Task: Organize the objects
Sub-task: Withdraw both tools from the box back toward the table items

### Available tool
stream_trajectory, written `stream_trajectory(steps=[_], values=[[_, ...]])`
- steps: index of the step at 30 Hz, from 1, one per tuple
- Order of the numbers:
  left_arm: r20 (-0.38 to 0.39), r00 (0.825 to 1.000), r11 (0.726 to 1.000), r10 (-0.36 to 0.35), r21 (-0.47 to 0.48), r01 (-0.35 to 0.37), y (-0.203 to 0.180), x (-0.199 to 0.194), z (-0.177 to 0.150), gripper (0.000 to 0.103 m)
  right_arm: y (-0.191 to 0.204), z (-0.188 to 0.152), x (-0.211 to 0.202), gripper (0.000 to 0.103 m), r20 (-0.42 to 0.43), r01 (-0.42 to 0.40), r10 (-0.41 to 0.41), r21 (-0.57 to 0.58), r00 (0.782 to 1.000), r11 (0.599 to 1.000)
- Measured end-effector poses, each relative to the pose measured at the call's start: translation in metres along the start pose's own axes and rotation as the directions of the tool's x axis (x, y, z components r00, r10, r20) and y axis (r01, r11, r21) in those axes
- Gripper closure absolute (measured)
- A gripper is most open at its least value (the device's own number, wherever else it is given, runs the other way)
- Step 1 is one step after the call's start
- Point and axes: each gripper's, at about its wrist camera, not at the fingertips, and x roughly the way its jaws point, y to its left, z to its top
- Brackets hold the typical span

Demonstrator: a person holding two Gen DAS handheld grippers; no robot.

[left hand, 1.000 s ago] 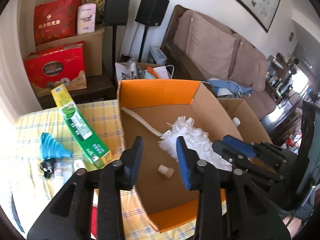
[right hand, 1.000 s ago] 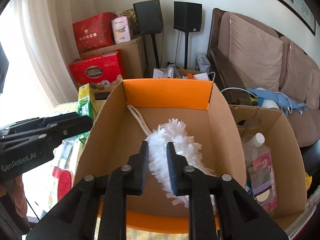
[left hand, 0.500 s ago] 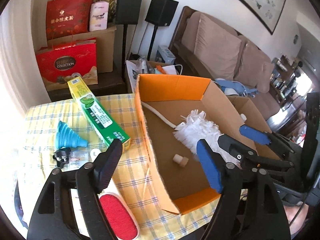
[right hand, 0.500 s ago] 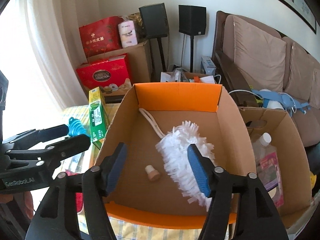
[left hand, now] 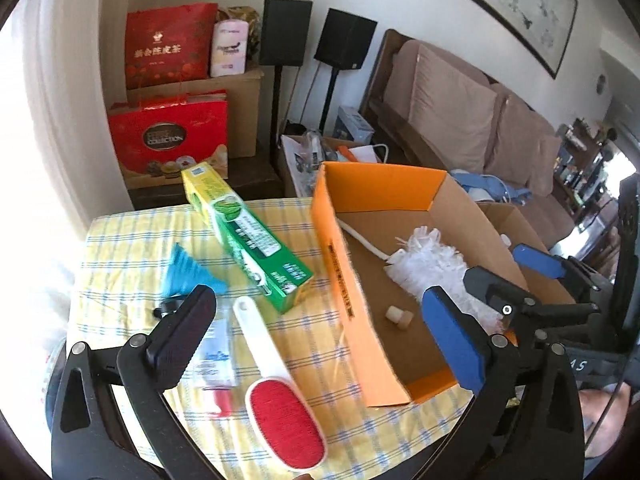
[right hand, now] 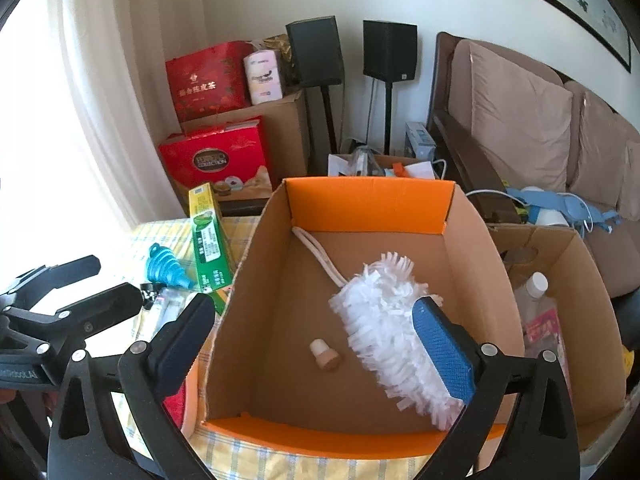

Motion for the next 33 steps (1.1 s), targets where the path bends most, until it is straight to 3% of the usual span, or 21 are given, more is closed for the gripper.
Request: stream_trajectory(steps=[20,33], values=[[0.037,0.990,0.989,0.138,-0.054,-0.136,0.080,-0.039,-0.014,0.000,0.067,0.007,0.006,0.000,-0.014,-0.091,0.090,-0.064,0.996,0.994],[0.015,0.990,0.986,0.141,-0.093,-0.139,0.118,-0.033,-0.045,0.000,0.110,0.002,0.026,0.000,-0.044,-0.142,0.138,-0.109,0.989,0.984]])
